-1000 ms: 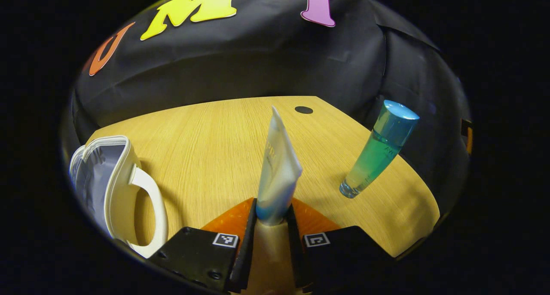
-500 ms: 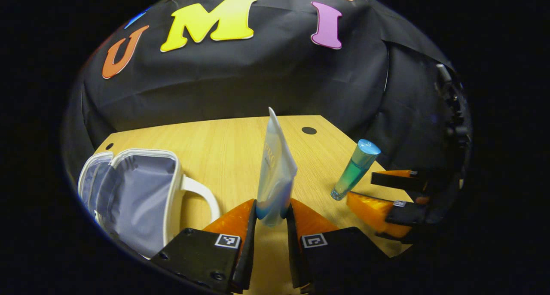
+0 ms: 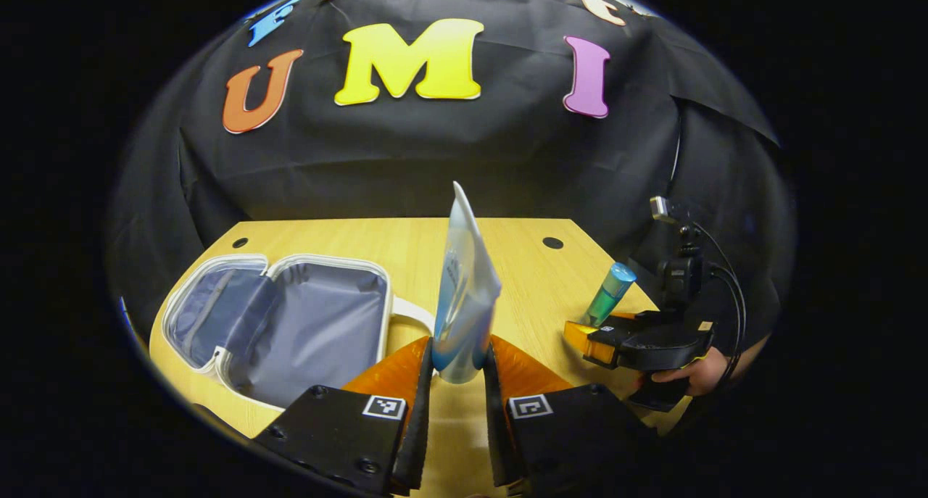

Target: First open the suitcase, pack the skin care products into it, and then close the suitcase.

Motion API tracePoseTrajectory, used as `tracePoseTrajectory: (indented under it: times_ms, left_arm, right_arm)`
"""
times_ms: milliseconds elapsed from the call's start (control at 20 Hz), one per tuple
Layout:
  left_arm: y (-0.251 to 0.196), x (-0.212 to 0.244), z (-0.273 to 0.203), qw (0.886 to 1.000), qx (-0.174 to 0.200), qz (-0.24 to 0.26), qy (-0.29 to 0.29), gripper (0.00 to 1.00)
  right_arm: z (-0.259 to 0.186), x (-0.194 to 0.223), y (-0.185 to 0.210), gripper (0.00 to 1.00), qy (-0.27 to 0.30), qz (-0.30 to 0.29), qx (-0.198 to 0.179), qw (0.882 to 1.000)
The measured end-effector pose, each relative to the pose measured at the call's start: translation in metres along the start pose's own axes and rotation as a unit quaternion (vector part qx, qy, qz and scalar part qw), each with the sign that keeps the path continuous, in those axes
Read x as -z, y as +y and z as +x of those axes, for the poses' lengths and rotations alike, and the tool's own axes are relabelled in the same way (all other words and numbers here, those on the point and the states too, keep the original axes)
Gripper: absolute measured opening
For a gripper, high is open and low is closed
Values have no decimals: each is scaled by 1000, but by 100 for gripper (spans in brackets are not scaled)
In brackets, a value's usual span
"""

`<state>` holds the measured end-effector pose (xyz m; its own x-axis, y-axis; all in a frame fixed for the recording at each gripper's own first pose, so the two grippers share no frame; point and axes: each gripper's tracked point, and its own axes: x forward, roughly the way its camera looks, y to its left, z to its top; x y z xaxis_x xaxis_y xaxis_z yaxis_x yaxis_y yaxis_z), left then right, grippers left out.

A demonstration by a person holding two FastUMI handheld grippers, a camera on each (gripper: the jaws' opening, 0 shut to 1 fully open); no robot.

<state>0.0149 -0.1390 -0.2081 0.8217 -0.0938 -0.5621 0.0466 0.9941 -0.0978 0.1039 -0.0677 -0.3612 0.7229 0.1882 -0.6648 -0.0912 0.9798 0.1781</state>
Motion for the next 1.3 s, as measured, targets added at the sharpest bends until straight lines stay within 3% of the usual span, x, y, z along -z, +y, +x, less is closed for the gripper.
tracePoseTrajectory:
  times_ms: [150, 300, 550, 850, 1050, 1300]
  left_arm:
    - [17, -1, -8, 1000, -12, -7, -1, 37]
    - [29, 4, -15, 1000, -18, -9, 5, 37]
    - [40, 2, -18, 1000, -8, 10, 7, 37]
    - [70, -7, -17, 1000, 0, 14, -4, 37]
    - [138, 2, -13, 999, -49, 6, 18, 37]
    - [213, 29, 9, 991, -108, 13, 76, 38]
  right_arm:
    - [7, -4, -7, 41, -6, -16, 13, 1000]
    - [9, -6, -9, 36, -12, -29, 21, 999]
    - [1, -11, -10, 33, -20, -22, 27, 999]
    - [-53, -39, 12, 33, -43, -11, 20, 999]
    - [-100, -50, 54, 33, -44, -26, -15, 999]
    - [-132, -46, 105, 32, -18, 28, -56, 998]
